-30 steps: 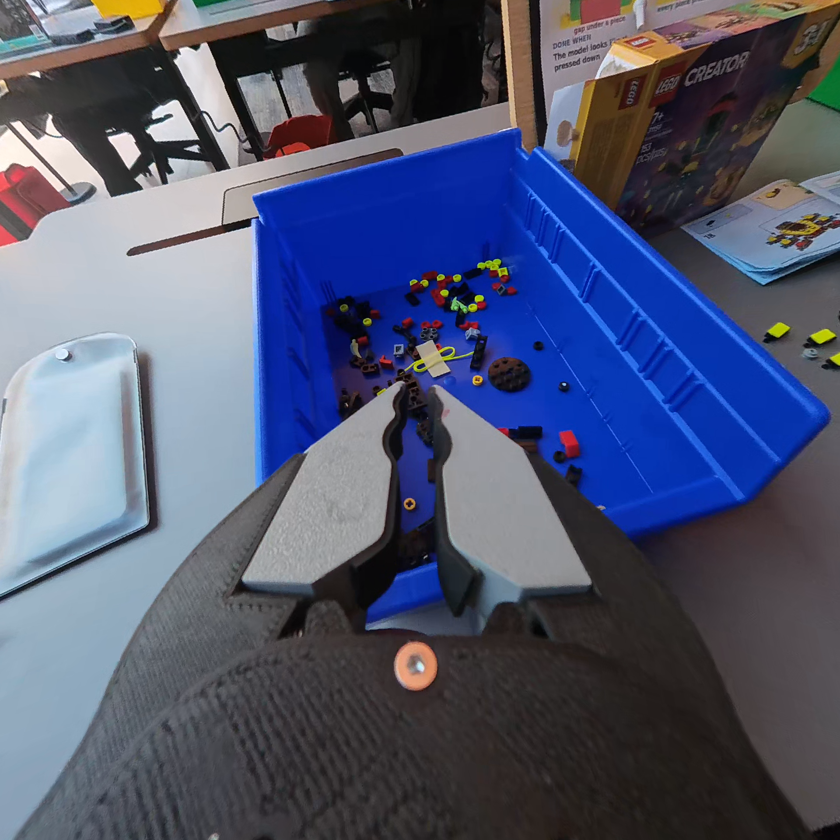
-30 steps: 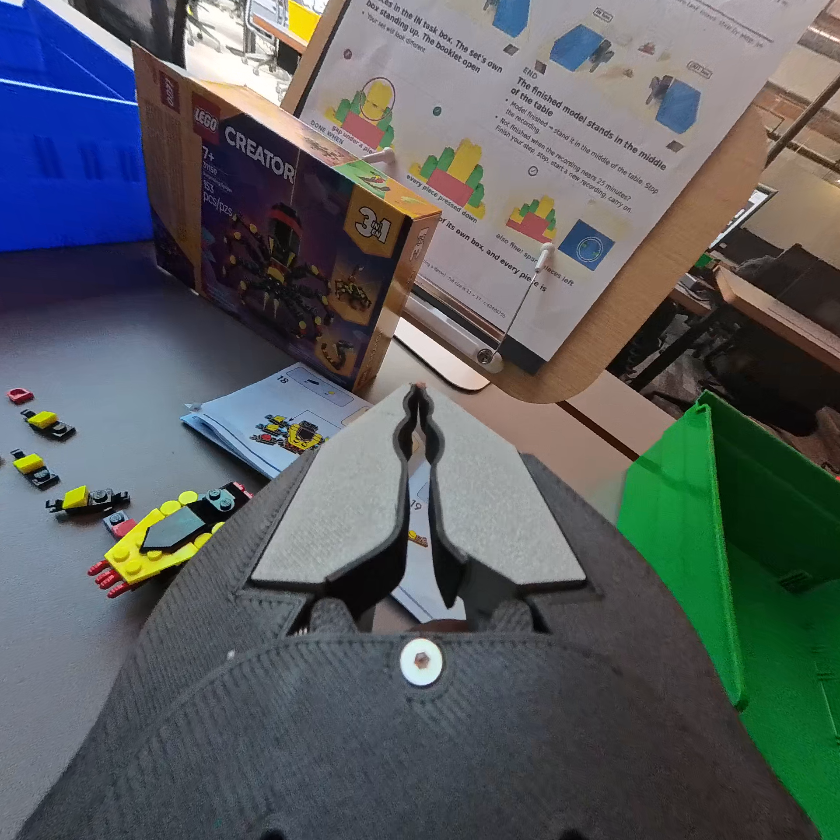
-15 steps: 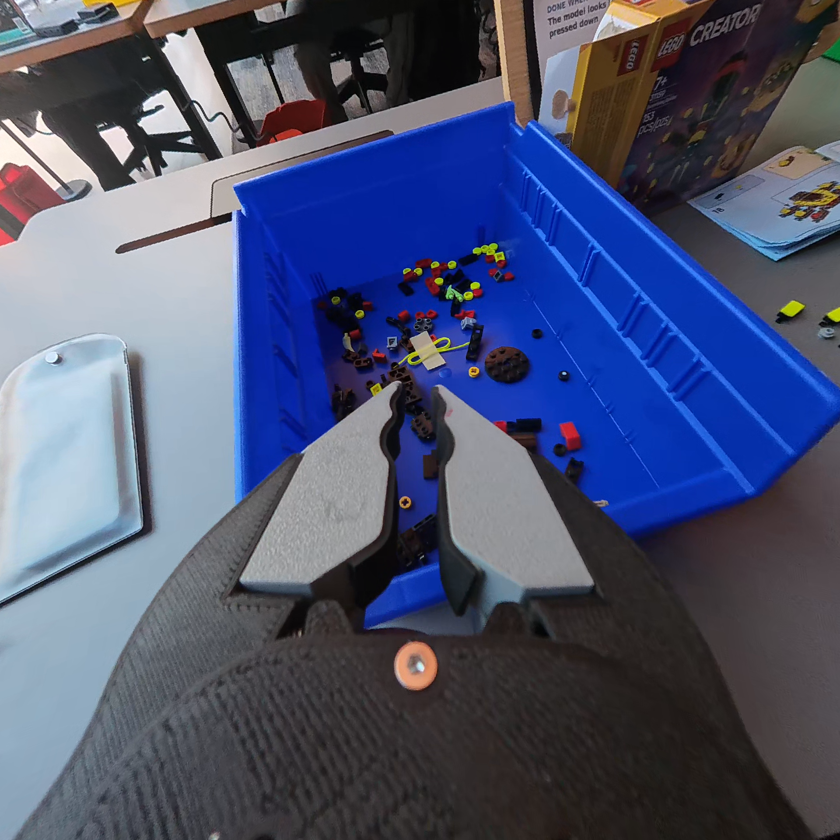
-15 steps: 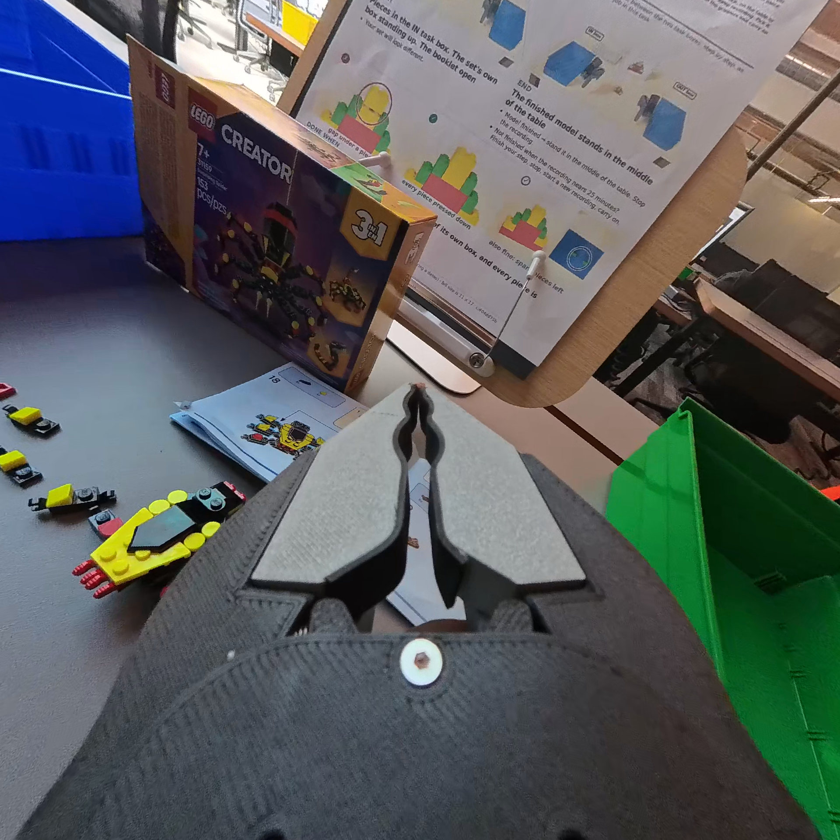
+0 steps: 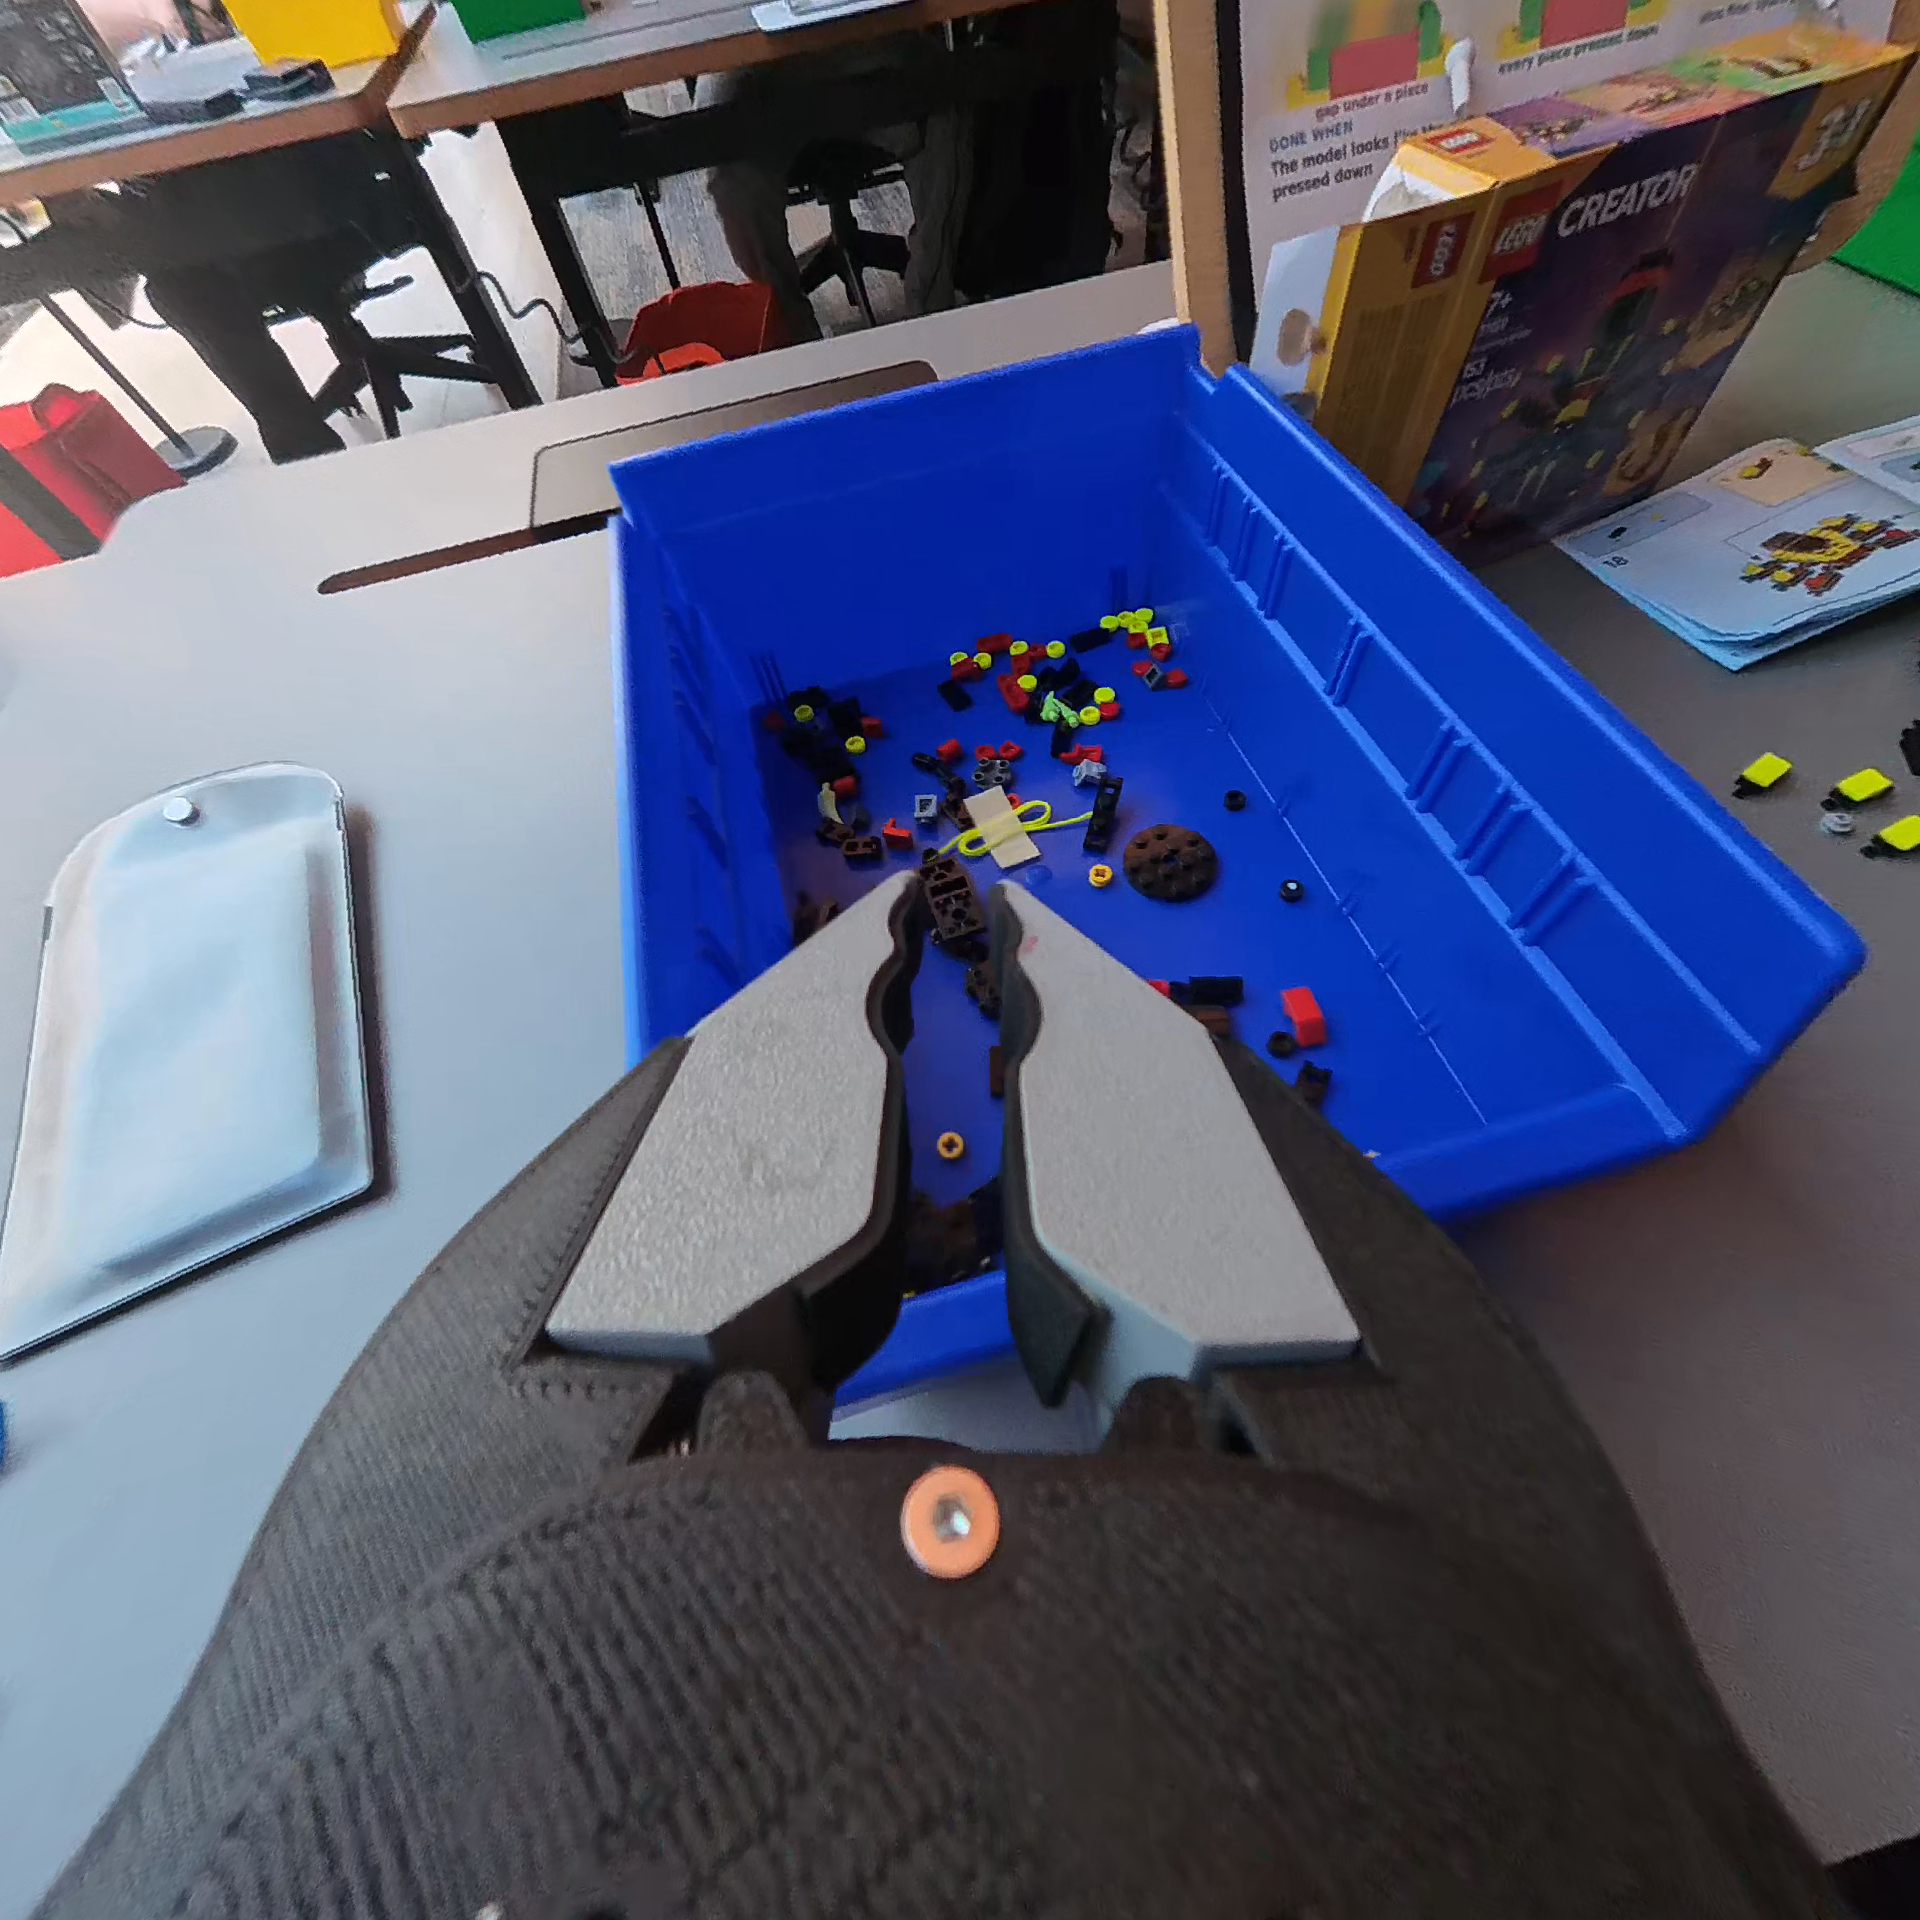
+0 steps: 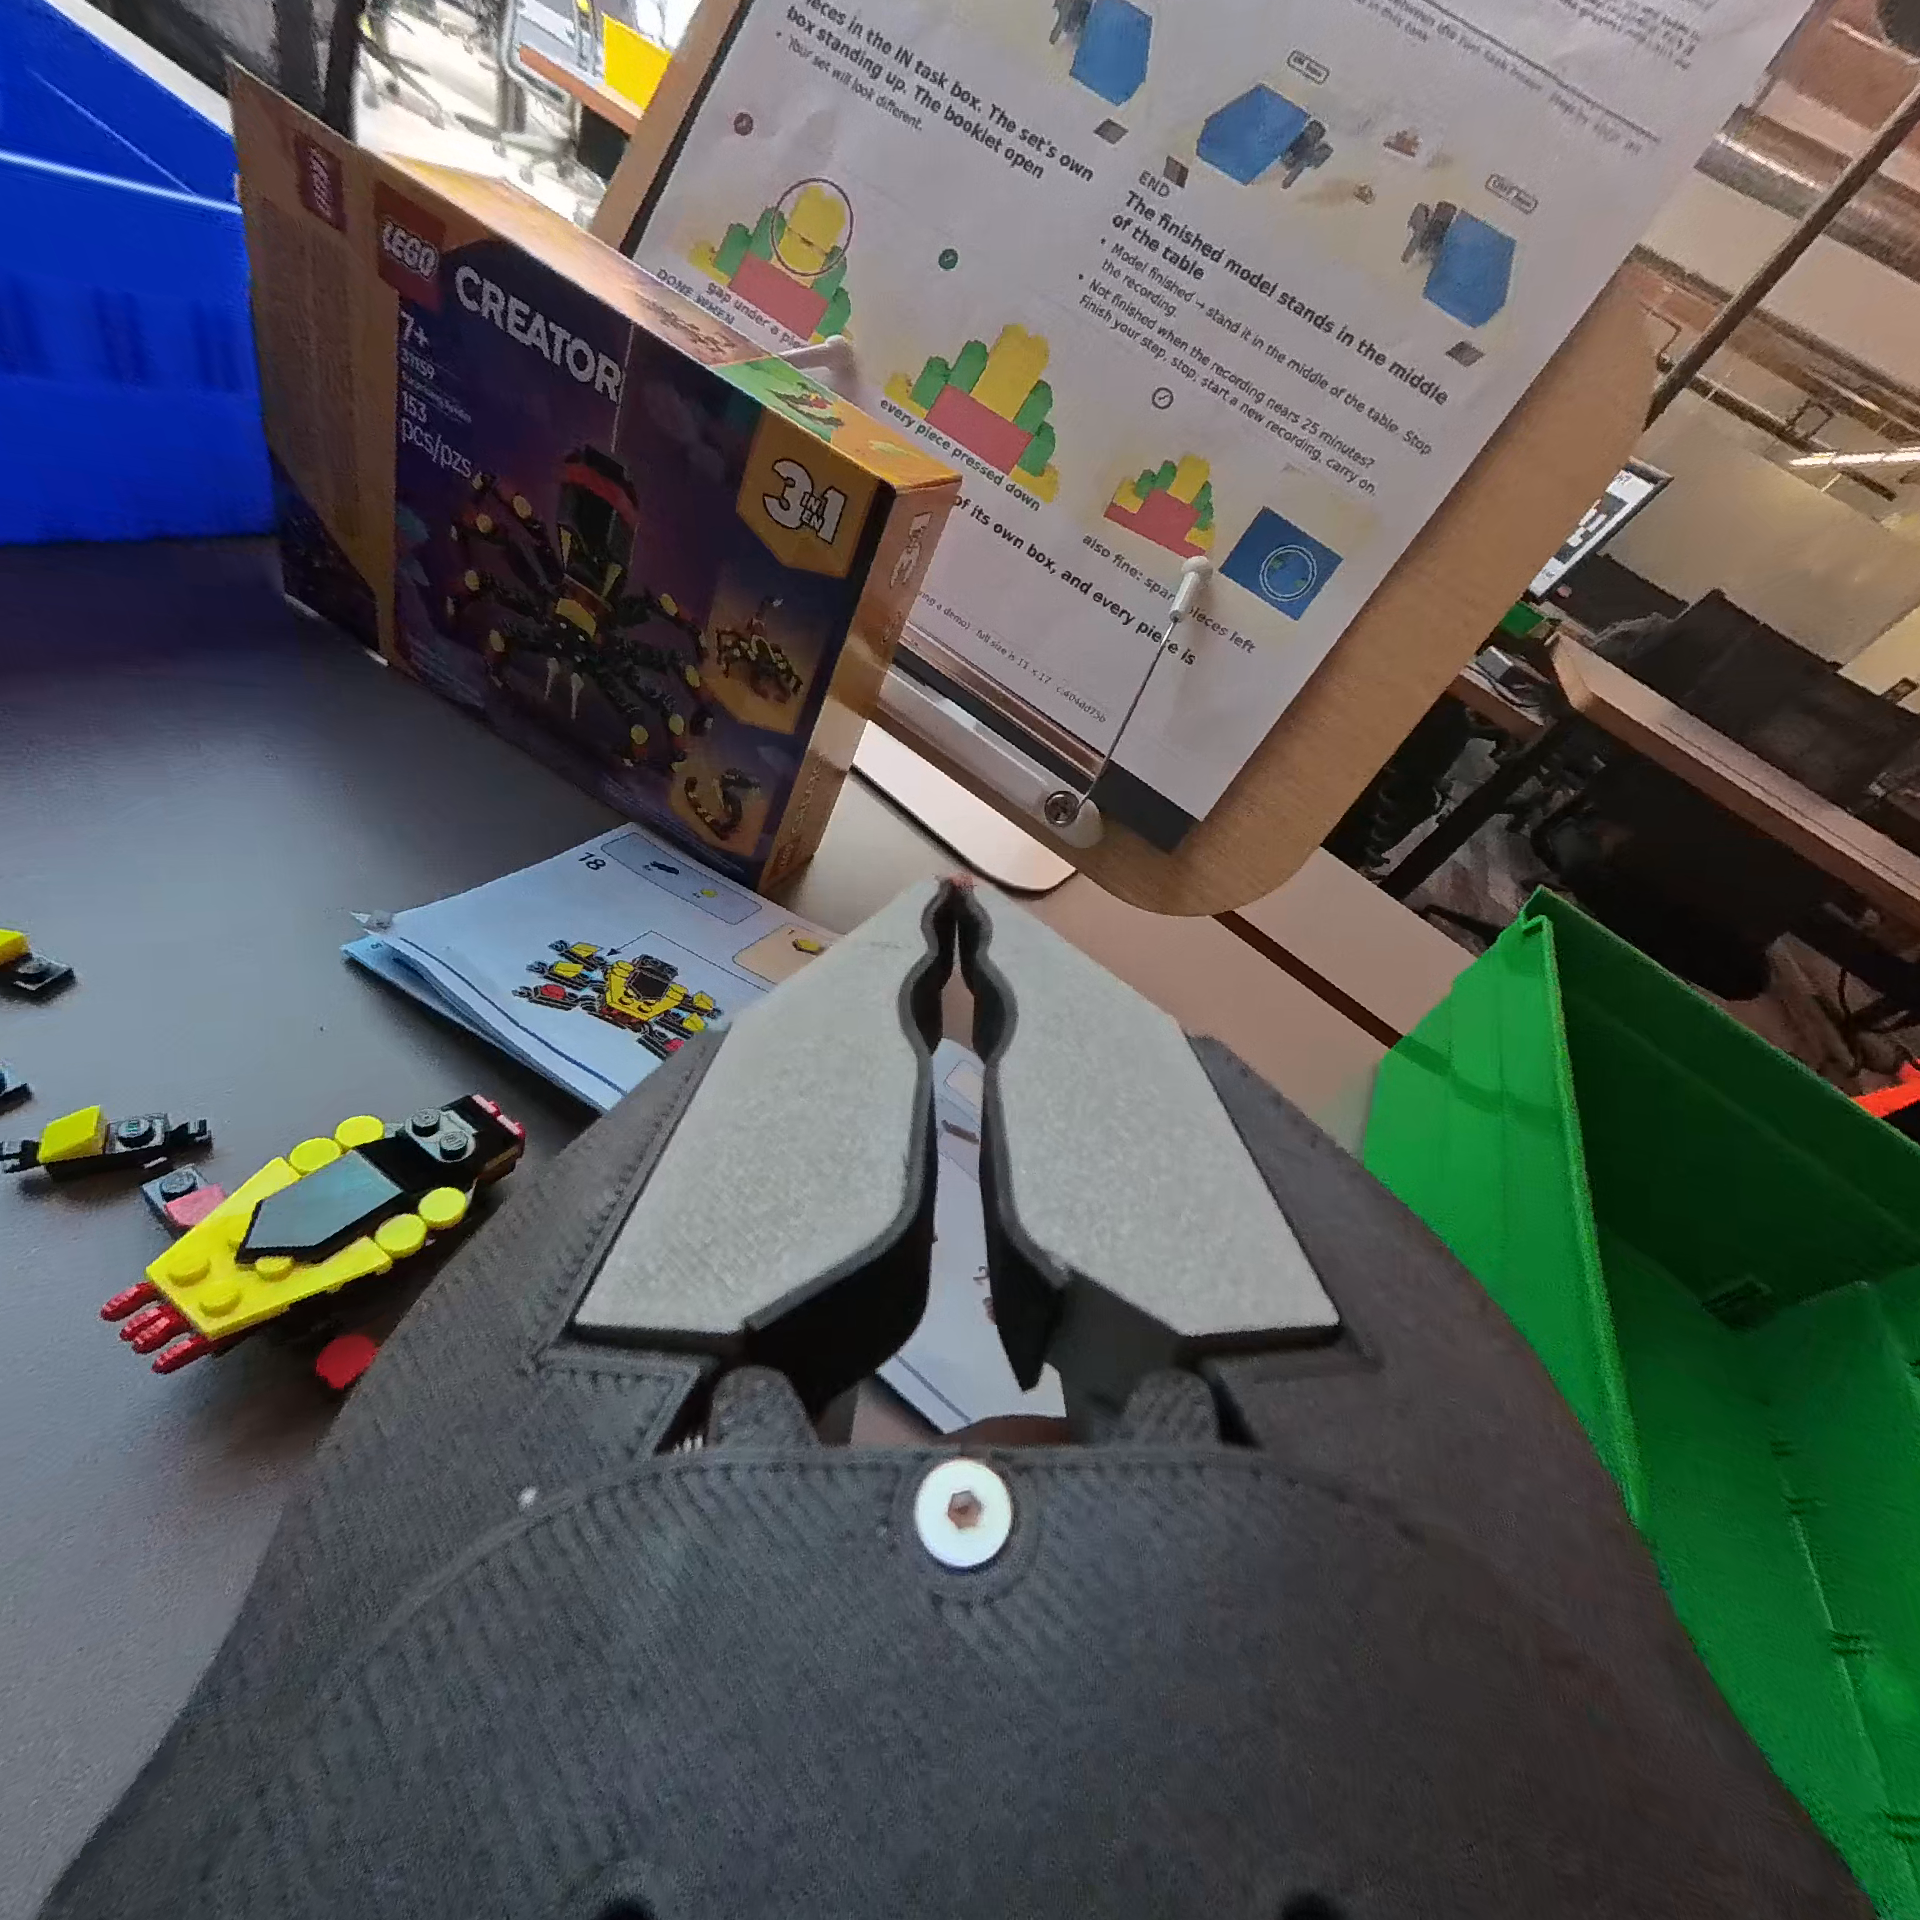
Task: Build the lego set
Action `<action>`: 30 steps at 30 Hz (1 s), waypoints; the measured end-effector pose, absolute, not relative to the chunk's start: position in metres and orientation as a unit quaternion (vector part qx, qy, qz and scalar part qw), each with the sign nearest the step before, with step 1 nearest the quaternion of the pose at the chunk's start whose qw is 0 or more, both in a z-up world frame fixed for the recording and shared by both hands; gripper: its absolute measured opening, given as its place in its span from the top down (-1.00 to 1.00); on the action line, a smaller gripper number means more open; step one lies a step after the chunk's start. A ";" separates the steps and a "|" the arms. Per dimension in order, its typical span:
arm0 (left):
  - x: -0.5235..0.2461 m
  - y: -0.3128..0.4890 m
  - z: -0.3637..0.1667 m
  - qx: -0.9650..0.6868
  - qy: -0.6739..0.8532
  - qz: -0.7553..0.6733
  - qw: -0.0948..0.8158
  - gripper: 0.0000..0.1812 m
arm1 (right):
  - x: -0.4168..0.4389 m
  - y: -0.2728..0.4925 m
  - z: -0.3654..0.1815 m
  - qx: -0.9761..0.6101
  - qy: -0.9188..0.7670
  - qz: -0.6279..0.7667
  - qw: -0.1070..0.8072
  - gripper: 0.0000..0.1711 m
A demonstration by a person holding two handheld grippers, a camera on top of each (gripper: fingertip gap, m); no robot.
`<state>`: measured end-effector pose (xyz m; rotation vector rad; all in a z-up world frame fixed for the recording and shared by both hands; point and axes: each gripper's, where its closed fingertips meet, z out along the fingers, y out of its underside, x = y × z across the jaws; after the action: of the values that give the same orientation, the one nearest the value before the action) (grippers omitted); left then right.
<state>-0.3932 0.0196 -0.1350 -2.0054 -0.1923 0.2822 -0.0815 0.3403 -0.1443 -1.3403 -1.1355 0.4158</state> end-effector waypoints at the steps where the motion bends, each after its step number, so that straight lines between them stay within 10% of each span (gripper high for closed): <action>1: -0.395 0.018 -0.133 -0.836 -0.083 0.117 0.529 0.89 | -0.082 0.342 -0.147 -0.588 -0.494 0.181 0.615 1.00; 30: -0.383 0.040 -0.158 -0.847 -0.080 0.061 0.521 0.83 | -0.084 0.324 -0.166 -0.597 -0.506 0.232 0.577 0.84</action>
<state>-0.3834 0.0399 -0.1585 -2.0305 -0.1908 0.1473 -0.0837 0.3243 -0.1656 -1.3981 -1.1833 0.5435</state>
